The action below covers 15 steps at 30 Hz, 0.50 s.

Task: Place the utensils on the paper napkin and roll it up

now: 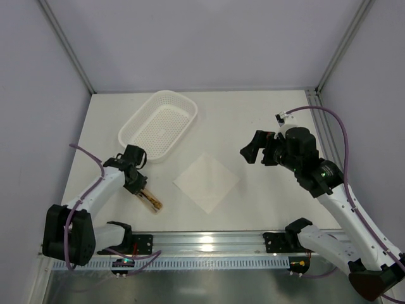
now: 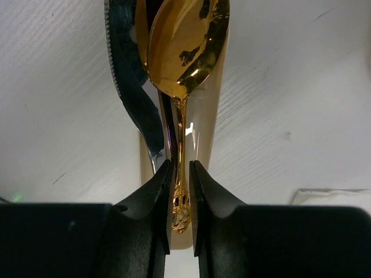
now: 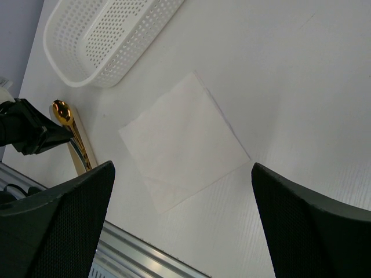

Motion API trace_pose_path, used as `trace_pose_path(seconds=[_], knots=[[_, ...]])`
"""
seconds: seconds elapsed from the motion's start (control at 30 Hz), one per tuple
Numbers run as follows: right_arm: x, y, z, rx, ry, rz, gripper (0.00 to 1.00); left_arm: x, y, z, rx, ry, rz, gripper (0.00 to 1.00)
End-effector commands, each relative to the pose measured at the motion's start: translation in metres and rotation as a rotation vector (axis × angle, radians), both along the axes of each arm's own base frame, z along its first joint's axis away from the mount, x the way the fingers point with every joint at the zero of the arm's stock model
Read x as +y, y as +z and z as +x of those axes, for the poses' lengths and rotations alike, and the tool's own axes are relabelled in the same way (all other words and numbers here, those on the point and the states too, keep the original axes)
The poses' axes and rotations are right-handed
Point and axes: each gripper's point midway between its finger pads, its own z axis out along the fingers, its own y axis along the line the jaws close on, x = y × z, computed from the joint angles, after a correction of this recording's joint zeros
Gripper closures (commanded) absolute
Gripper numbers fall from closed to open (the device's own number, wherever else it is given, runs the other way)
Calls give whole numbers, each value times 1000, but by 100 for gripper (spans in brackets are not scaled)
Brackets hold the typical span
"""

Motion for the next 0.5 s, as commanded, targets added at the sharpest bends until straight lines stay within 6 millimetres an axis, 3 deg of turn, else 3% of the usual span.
trace_pose_path(seconds=[0.0,0.47], knots=[[-3,6,1,-19,-8,-15,0,1,-5,8,-26,15,4,80],[-10,8,1,-34,-32,-34,0,6,-30,-2,73,23,43,76]])
